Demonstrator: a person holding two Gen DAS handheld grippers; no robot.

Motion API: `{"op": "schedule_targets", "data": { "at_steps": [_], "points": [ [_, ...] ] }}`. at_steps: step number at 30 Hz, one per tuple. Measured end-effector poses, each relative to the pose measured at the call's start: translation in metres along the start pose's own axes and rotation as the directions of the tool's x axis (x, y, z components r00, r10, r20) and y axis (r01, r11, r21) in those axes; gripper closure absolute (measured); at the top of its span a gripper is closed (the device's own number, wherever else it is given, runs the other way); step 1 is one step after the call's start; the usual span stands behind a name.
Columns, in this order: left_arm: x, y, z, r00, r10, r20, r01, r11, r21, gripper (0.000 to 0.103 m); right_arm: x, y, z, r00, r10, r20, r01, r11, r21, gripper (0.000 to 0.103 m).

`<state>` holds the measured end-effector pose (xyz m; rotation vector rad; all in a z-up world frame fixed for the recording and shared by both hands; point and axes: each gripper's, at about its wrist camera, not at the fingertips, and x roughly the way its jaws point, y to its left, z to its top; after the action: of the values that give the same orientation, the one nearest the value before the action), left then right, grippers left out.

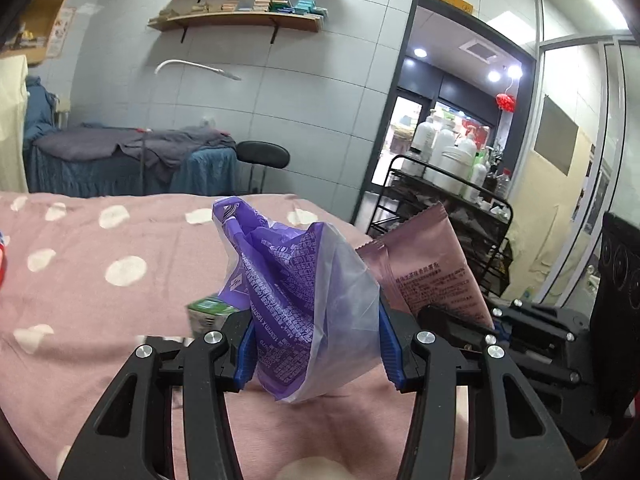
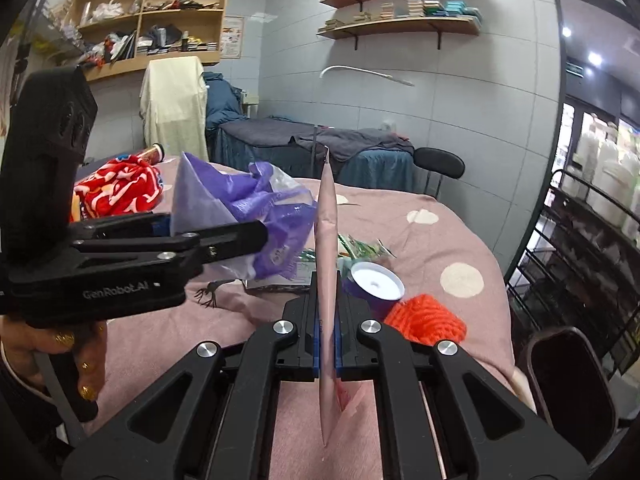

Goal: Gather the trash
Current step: 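Lift the pink wrapper with the right tool and carry it over the bin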

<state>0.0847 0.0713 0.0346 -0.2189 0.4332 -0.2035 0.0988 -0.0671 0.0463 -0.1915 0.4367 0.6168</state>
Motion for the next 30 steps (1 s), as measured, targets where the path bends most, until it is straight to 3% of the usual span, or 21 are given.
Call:
{"op": "schedule_targets", "data": {
  "at_steps": [7,10,12,14,17,21,23,24,25,27,30],
  "points": [
    [0.009,-0.013,0.005,1.0,-0.004,-0.006,0.004,1.0,-0.009,0.054,-0.018,-0.031,0.001,0.999,-0.028,0.041,0.027,0.999,0.037,0.097],
    [0.015,-0.018,0.008,1.0,-0.018,-0.021,0.018,1.0,-0.014,0.054,-0.024,-0.059,-0.001,0.995,-0.086,0.05,0.081,0.992,0.096,0.097],
    [0.02,-0.027,0.009,0.999,-0.027,-0.022,0.028,1.0,0.007,0.054,-0.027,-0.083,-0.005,0.985,-0.168,0.032,0.162,0.979,0.124,0.097],
    [0.029,-0.04,0.011,0.998,-0.059,-0.039,0.06,0.998,0.024,0.054,-0.033,-0.112,-0.014,0.963,-0.27,0.013,0.265,0.954,0.142,0.097],
    [0.043,-0.061,0.013,0.992,-0.11,-0.059,0.113,0.993,0.045,0.054,-0.031,-0.166,-0.036,0.905,-0.417,-0.077,0.424,0.886,0.185,0.097],
    [0.066,-0.09,0.013,0.976,-0.188,-0.111,0.195,0.979,0.057,0.054,-0.013,-0.24,-0.076,0.84,-0.49,-0.231,0.54,0.797,0.271,0.096],
    [0.083,-0.104,0.012,0.96,-0.231,-0.157,0.242,0.969,0.049,0.054,0.003,-0.277,-0.103,0.824,-0.456,-0.335,0.555,0.768,0.32,0.089],
    [0.089,-0.11,0.012,0.953,-0.246,-0.175,0.258,0.965,0.049,0.054,0.006,-0.287,-0.112,0.826,-0.439,-0.355,0.551,0.762,0.34,0.078],
    [0.097,-0.119,0.011,0.945,-0.263,-0.196,0.278,0.959,0.054,0.054,0.008,-0.297,-0.124,0.819,-0.432,-0.377,0.56,0.742,0.367,0.059],
    [0.108,-0.132,0.009,0.933,-0.282,-0.223,0.302,0.951,0.063,0.054,0.005,-0.309,-0.139,0.812,-0.439,-0.384,0.576,0.706,0.411,0.036],
    [0.124,-0.151,0.005,0.908,-0.323,-0.267,0.348,0.936,0.054,0.054,-0.004,-0.314,-0.157,0.813,-0.435,-0.388,0.579,0.672,0.461,0.034]
  ]
}}
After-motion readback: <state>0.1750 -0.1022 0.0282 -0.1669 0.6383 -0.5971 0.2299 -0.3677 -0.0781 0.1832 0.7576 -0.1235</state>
